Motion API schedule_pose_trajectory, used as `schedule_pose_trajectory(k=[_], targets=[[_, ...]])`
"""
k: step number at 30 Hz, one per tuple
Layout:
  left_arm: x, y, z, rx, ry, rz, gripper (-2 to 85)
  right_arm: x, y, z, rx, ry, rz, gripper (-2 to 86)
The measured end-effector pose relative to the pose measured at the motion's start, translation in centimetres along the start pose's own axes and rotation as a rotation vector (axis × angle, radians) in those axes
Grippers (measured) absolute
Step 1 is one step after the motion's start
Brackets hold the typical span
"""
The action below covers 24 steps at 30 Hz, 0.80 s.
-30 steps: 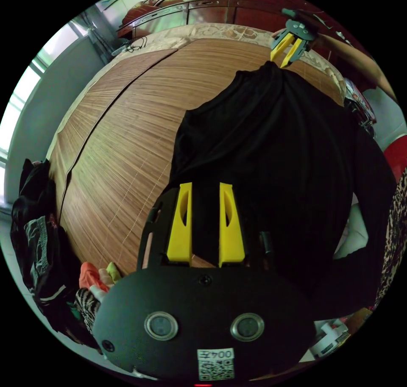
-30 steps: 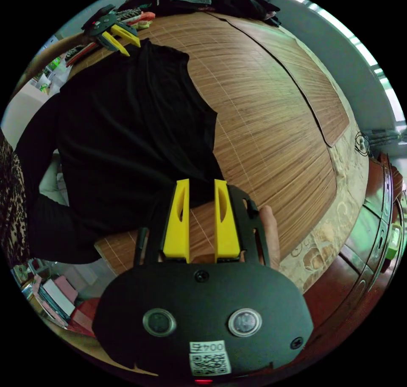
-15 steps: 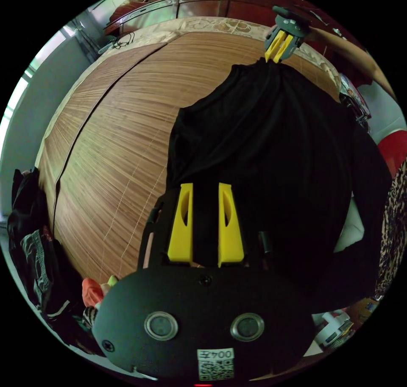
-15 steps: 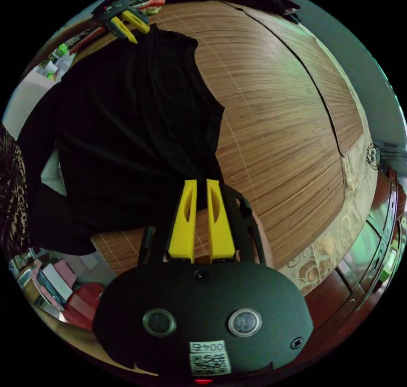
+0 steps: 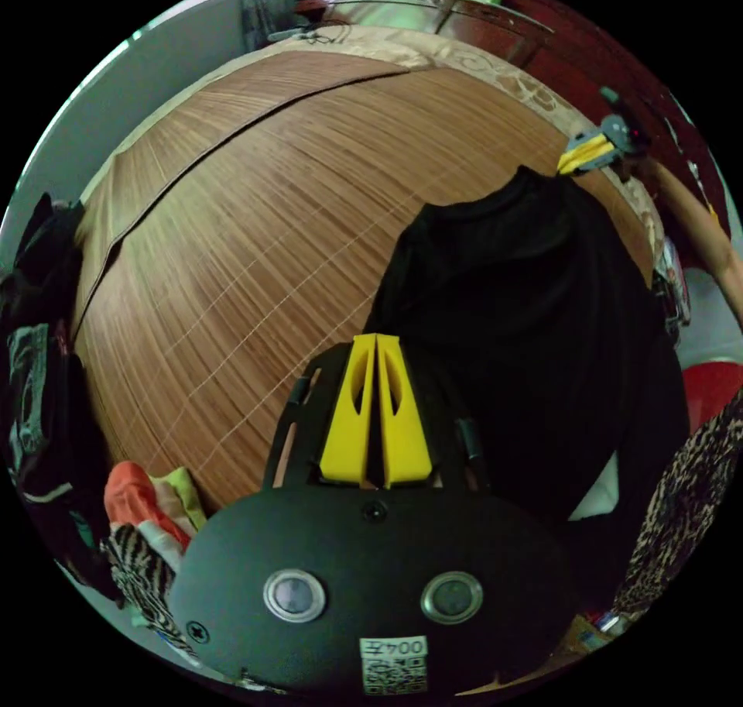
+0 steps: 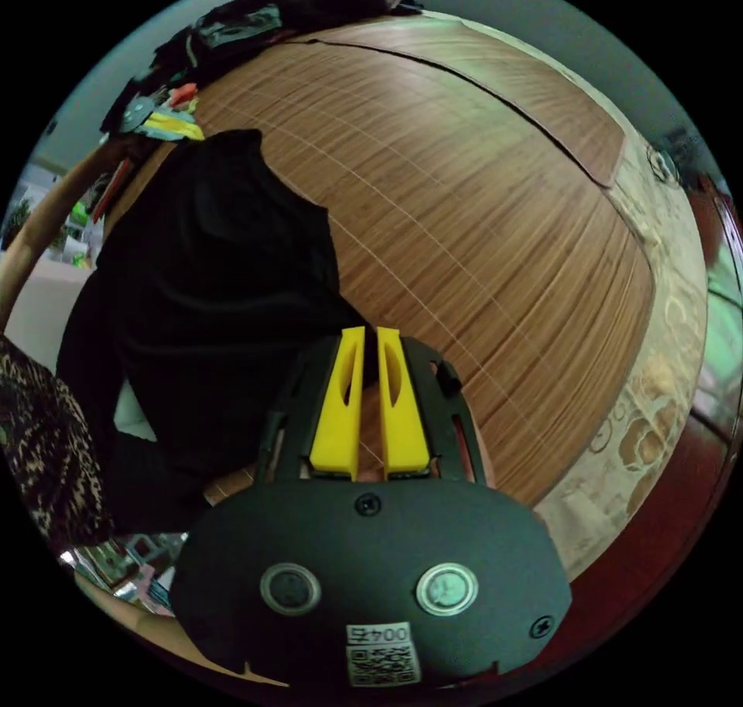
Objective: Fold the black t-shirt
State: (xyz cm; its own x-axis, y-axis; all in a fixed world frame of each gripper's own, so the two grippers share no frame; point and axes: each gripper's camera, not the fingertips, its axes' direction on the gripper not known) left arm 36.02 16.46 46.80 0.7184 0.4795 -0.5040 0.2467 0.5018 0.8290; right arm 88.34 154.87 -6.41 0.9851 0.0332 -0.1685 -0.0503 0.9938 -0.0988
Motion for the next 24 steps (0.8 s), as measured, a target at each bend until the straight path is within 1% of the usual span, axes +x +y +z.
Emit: schedule_pose_trajectory(k=[2,3,5,7,9,11,12,13,14,15,16,17,18,19,20,22,24], targets=[[-0.3,1.4,-1.4,0.063,0.012,-0.026,0.2,1.4,2.7,-0.7,0.097,-0.114,0.125,2.9],[-0.6,2.4,-2.5,0.11,0.049,-0.042,0.2,1.7,3.6,-1.0,0.132,-0.151,0.154,2.3],[-1.4,4.3,-4.1,0.179,0.123,-0.084,0.3,2.3,8.0,-2.2,0.283,-0.264,0.261,0.5],[-2.7,7.3,-5.9,0.246,0.201,-0.167,0.4,1.5,11.5,-3.1,0.37,-0.268,0.327,-0.2],[-3.0,10.1,-7.6,0.307,0.243,-0.217,0.4,-1.4,15.0,-4.6,0.45,-0.172,0.364,-0.5],[-1.7,13.6,-9.8,0.392,0.246,-0.245,0.4,-9.2,20.0,-8.0,0.616,0.05,0.342,-0.7],[0.2,16.5,-11.7,0.473,0.215,-0.246,0.4,-11.5,21.3,-8.8,0.661,0.099,0.345,-0.7],[2.7,19.5,-13.3,0.546,0.182,-0.255,0.4,-16.0,23.8,-9.7,0.735,0.164,0.345,-0.7],[4.2,21.2,-14.0,0.576,0.175,-0.256,0.4,-20.2,26.0,-9.7,0.784,0.169,0.333,-0.7],[7.5,24.4,-14.9,0.621,0.177,-0.24,0.3,-22.1,27.0,-9.4,0.798,0.144,0.328,-0.7],[9.3,25.9,-15.2,0.631,0.184,-0.227,0.3,-25.3,28.6,-8.2,0.795,0.046,0.331,-0.7],[12.9,28.8,-15.3,0.618,0.198,-0.214,0.3,-27.9,29.6,-6.4,0.755,-0.102,0.331,-0.7],[16.5,31.5,-14.9,0.579,0.196,-0.219,0.3,-29.0,30.0,-5.4,0.725,-0.187,0.333,-0.7],[20.1,34.0,-14.3,0.545,0.209,-0.231,0.2,-31.2,30.4,-3.2,0.669,-0.345,0.328,-0.7],[21.7,35.2,-13.9,0.536,0.219,-0.244,0.2,-33.3,30.7,-1.4,0.629,-0.464,0.305,-0.7],[26.6,39.1,-12.2,0.518,0.276,-0.327,0.2,-35.9,31.1,0.6,0.613,-0.537,0.322,-0.7],[28.4,40.5,-11.0,0.49,0.288,-0.365,0.3,-37.3,31.2,2.0,0.614,-0.561,0.345,-0.7]])
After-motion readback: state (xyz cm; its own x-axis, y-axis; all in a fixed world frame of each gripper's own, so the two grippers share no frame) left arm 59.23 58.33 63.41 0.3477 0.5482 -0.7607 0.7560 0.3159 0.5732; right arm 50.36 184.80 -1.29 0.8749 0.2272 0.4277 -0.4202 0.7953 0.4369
